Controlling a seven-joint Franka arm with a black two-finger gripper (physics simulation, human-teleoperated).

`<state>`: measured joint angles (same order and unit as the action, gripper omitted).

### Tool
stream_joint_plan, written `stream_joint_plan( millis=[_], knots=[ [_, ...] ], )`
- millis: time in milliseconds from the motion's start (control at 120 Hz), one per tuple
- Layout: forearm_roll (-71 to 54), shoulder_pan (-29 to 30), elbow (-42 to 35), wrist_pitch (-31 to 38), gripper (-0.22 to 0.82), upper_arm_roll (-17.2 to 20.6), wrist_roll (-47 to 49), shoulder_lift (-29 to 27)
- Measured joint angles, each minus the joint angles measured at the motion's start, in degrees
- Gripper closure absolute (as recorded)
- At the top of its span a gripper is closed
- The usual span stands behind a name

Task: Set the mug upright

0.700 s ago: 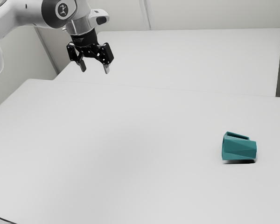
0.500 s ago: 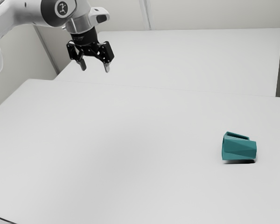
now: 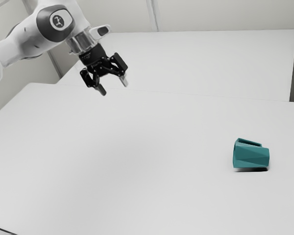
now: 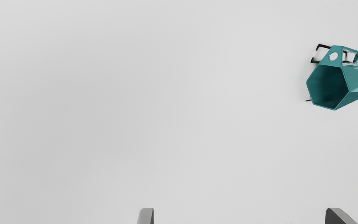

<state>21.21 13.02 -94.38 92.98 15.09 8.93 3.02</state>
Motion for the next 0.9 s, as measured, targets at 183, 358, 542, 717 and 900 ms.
stream_joint_plan(
  millis=[183,358,542,717,900],
  knots=[
    [10.8,-1.2,-6.9,6.1,0.0,0.9,-0.4,2.7],
    [16.3,-2.0,-10.7,11.0,0.0,2.5,-1.3,6.5],
    [22.2,-3.5,-14.9,20.1,0.0,5.4,-8.0,8.7],
    [33.0,-5.1,-16.6,31.4,0.0,10.9,-17.0,12.4],
    [43.7,-9.5,-16.5,40.6,0.0,11.4,-26.4,16.1]
  ],
)
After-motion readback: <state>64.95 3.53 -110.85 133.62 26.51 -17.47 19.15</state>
